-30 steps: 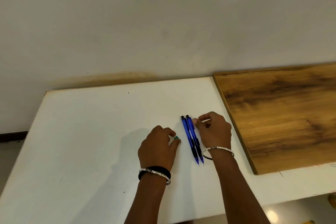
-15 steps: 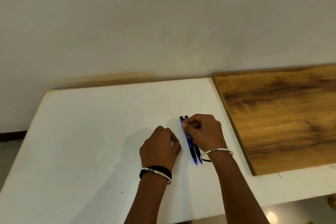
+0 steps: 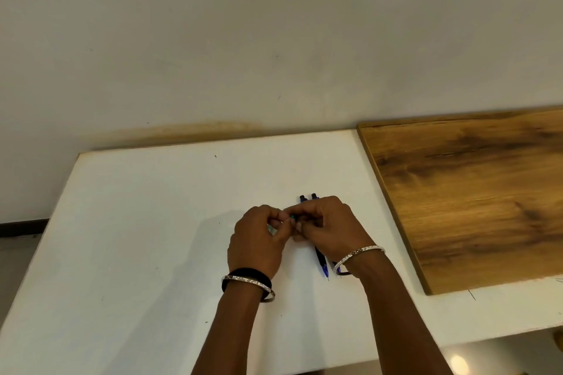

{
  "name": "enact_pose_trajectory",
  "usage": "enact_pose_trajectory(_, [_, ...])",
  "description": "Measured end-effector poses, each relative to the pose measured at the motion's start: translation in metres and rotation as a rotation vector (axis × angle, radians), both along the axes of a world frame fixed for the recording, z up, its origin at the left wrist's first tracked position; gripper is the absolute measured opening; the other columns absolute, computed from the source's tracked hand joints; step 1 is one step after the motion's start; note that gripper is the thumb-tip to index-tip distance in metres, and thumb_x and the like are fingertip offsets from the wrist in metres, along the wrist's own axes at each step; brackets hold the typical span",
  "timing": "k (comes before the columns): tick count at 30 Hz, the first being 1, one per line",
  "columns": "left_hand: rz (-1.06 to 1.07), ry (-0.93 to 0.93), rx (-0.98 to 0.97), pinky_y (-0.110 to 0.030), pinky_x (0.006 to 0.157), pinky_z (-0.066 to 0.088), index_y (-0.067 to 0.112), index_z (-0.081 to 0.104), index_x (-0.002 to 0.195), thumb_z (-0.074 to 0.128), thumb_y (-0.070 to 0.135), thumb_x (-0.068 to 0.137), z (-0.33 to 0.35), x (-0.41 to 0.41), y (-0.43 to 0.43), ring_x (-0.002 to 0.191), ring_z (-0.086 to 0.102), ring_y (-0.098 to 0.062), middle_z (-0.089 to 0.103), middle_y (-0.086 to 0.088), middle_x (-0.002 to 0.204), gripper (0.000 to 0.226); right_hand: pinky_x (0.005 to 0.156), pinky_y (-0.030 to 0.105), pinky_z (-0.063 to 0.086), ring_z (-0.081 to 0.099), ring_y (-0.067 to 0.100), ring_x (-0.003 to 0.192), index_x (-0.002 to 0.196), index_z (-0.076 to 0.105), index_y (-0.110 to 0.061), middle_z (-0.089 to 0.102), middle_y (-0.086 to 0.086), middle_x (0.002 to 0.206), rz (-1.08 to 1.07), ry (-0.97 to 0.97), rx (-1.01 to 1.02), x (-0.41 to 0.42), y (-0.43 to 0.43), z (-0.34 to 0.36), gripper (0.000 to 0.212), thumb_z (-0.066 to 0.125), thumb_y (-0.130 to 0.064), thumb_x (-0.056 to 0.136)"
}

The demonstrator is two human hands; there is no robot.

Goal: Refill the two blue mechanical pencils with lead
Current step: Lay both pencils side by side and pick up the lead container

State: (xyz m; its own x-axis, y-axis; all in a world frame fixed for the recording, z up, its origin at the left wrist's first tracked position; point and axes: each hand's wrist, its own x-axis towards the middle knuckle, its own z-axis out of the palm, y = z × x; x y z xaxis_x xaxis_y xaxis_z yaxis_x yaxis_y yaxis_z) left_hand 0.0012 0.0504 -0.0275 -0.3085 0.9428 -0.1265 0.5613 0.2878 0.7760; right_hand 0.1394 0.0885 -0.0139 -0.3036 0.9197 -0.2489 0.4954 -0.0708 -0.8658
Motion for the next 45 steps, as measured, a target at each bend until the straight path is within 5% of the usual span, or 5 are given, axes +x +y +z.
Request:
enact_pose_trajectory(6, [-0.029, -0.168, -0.020, -0.021, 0.055, 0.037, 0.027, 0.075, 0.081, 0.068, 0.035, 0.083, 0.001, -0.016, 0.003, 0.053, 0.051, -0.005, 0.069, 0.012, 0.079, 0.011, 0.074, 0.024, 0.060, 0.075, 0.018, 0.070, 0.097, 0.076, -0.010, 0.077, 0.009, 0.080, -0.068, 0.142, -0.079, 0.001, -0.001, 0.001, 0.016, 0.067, -0.004, 0.086])
enact_pose_trajectory(12, [0.161, 0.135, -0.068, -0.025, 0.058, 0.039, 0.033, 0.064, 0.078, 0.072, 0.047, 0.075, 0.003, -0.027, -0.004, 0.073, 0.058, -0.008, 0.062, 0.013, 0.078, 0.016, 0.065, 0.032, 0.062, 0.073, 0.024, 0.061, 0.086, 0.069, -0.006, 0.074, 0.014, 0.074, -0.314, 0.167, -0.067, -0.006, 0.003, -0.007, 0.014, 0.060, 0.005, 0.086])
enact_pose_trajectory(16, [0.105, 0.234, -0.218, -0.026, 0.061, 0.039, 0.031, 0.062, 0.078, 0.075, 0.051, 0.069, 0.002, -0.022, -0.005, 0.081, 0.060, -0.014, 0.060, 0.010, 0.087, 0.025, 0.057, 0.022, 0.059, 0.072, 0.021, 0.058, 0.086, 0.064, -0.007, 0.074, 0.011, 0.073, -0.394, 0.181, -0.055, -0.008, 0.003, -0.008, 0.013, 0.060, 0.005, 0.085])
enact_pose_trajectory(29, [0.046, 0.208, -0.146, -0.029, 0.061, 0.045, 0.033, 0.060, 0.075, 0.070, 0.049, 0.072, 0.004, -0.015, -0.004, 0.082, 0.061, -0.013, 0.066, 0.015, 0.081, 0.019, 0.067, 0.024, 0.060, 0.074, 0.016, 0.061, 0.084, 0.072, -0.008, 0.075, 0.010, 0.071, -0.312, 0.139, -0.073, -0.016, 0.000, -0.009, 0.006, 0.069, -0.004, 0.082])
enact_pose_trajectory(45, [0.019, 0.039, 0.001, -0.021, 0.050, 0.032, 0.036, 0.066, 0.078, 0.076, 0.047, 0.071, 0.012, -0.019, -0.004, 0.055, 0.050, 0.005, 0.068, 0.021, 0.071, 0.016, 0.063, 0.023, 0.059, 0.075, 0.022, 0.064, 0.086, 0.074, -0.007, 0.075, 0.014, 0.072, -0.261, 0.254, -0.128, -0.009, 0.001, -0.001, 0.013, 0.062, -0.003, 0.089])
